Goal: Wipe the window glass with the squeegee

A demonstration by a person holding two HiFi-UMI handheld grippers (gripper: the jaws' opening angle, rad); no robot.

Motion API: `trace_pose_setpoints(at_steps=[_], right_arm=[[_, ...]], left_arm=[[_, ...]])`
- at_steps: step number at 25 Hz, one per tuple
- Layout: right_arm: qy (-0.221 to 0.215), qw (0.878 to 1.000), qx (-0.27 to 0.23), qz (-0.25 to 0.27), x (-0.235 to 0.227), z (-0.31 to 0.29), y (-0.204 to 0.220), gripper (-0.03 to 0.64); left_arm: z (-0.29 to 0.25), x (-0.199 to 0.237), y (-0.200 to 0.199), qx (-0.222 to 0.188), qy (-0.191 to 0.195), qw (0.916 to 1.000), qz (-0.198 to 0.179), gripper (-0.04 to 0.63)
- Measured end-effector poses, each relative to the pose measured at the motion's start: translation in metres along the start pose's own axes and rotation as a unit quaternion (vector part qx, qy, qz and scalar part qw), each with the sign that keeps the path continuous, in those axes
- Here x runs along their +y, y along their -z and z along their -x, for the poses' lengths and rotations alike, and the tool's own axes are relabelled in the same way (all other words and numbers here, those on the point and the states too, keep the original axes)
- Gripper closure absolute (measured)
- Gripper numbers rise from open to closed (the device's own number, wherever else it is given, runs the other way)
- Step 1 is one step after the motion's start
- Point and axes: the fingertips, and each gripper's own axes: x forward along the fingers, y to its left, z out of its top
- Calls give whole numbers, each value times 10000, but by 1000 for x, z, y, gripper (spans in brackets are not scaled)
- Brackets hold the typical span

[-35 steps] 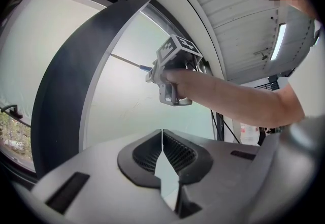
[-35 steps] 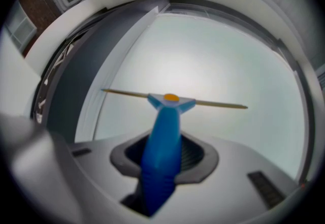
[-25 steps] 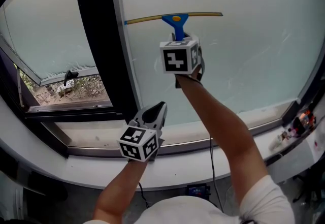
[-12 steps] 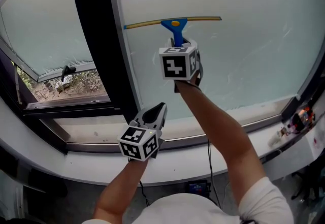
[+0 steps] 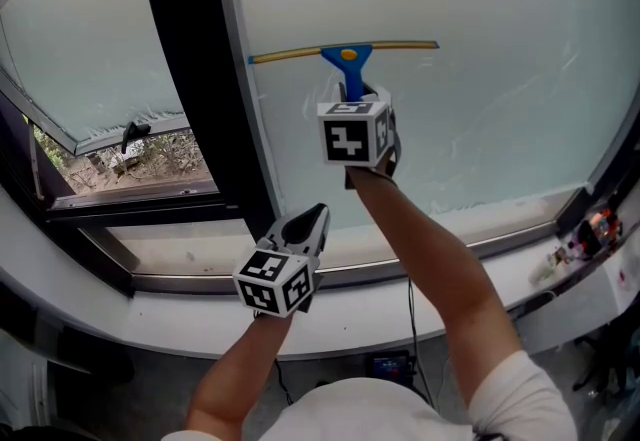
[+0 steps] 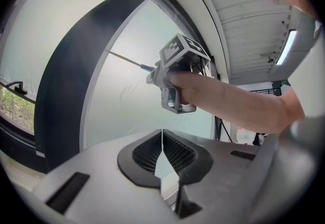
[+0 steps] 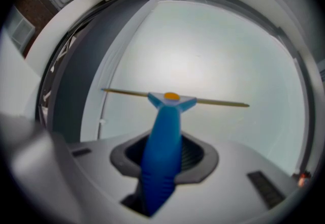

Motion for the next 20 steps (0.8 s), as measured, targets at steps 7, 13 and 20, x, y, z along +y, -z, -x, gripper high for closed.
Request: trace_pose_setpoints(at_steps=[7, 13, 20], right_arm=[[-37, 10000, 67, -39, 3, -1, 12, 488], [-43, 9999, 49, -85, 5, -2, 17, 488], [-192, 9997, 98, -72, 7, -9, 28, 500]], left_arm=[[5, 1, 13, 106, -28, 9999, 100, 565], [8, -1, 21, 140, -161, 9997, 87, 565], [10, 0, 20, 113, -538, 9985, 74, 565]])
